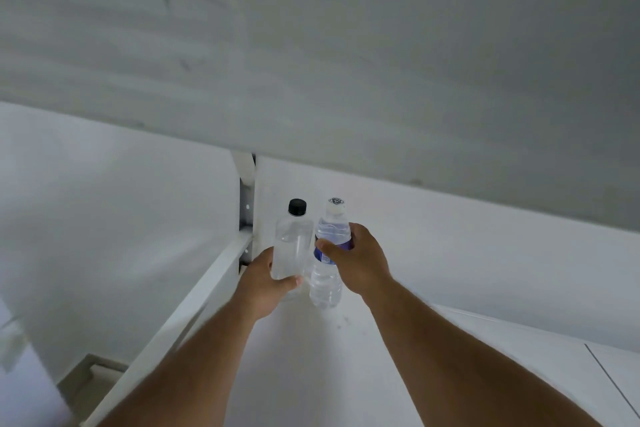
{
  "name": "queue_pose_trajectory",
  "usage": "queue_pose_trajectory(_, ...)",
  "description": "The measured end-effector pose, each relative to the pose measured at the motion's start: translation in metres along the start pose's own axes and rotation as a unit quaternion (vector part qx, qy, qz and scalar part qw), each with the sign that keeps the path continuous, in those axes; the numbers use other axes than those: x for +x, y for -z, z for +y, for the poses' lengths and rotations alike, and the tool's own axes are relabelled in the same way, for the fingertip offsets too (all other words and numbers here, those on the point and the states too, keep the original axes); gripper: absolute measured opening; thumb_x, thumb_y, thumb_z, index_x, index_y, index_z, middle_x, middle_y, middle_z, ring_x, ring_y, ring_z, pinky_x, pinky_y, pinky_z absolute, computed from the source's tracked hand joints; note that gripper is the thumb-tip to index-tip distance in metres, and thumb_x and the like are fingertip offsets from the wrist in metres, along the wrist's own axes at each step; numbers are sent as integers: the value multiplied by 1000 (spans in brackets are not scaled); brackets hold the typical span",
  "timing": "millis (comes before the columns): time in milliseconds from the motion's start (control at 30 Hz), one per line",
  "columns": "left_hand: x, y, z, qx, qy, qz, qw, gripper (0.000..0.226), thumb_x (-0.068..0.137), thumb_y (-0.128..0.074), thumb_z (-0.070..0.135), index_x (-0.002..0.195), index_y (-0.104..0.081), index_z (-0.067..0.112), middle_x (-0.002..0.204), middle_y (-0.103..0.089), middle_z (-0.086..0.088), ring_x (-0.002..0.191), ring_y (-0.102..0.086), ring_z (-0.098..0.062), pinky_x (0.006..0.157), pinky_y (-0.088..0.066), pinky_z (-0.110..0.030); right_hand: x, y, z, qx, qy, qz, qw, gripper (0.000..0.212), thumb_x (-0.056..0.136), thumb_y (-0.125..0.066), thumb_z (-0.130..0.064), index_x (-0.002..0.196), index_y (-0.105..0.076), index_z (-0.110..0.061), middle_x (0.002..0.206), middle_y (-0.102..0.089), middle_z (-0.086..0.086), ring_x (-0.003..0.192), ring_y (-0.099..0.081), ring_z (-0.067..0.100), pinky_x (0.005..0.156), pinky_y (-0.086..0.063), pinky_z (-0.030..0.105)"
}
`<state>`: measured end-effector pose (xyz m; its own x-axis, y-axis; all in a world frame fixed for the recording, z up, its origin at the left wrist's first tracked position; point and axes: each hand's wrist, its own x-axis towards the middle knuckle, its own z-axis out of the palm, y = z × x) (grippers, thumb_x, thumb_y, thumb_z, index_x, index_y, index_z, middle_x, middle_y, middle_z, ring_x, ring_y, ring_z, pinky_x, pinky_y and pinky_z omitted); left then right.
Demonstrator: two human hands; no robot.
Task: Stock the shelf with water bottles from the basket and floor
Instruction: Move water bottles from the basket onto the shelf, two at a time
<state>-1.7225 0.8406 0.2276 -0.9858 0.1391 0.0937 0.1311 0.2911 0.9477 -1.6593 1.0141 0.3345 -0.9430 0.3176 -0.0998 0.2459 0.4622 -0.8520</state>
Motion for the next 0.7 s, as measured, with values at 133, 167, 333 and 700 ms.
queue_pose_trajectory(133, -5, 1, 2, 14, 8, -4, 1000, 47, 72, -85, 26, 103, -58, 49, 100, -67, 38, 101, -62, 12, 75, -47, -10, 0, 2, 4, 0, 73, 45, 996, 22, 79, -74, -40, 90, -71, -21, 87, -74, 1, 85, -69, 21, 78, -55, 38)
queue_pose_trajectory(167, -6, 1, 1, 13, 18, -9, 1000, 52, 73, -85, 27, 113, -58, 46, 110, -68, 30, 111, -61, 5, 84, -49, -14, 1, 3, 6, 0, 88, 43, 995, 19, 79, -74, -39, 91, -70, -24, 87, -73, -3, 84, -69, 19, 78, -54, 36)
queue_pose_trajectory(333, -27, 4, 9, 46, 50, -4, 998, 67, 75, -83, 25, 134, -51, 18, 105, -56, 24, 104, -56, 2, 88, -44, -17, -5, 7, 12, 17, 87, 21, 996, 28, 80, -74, -38, 104, -68, -24, 96, -72, -5, 91, -67, 17, 82, -53, 33)
queue_pose_trajectory(700, -122, 38, 66, 234, 85, -91, 964, 81, 83, -64, 46, 153, -28, 28, 149, -47, -1, 130, -52, -24, 104, -48, -40, -77, 21, 20, -85, -23, 6, 996, 78, 94, -58, -48, 154, -26, -11, 158, -35, 7, 142, -39, 25, 110, -36, 34)
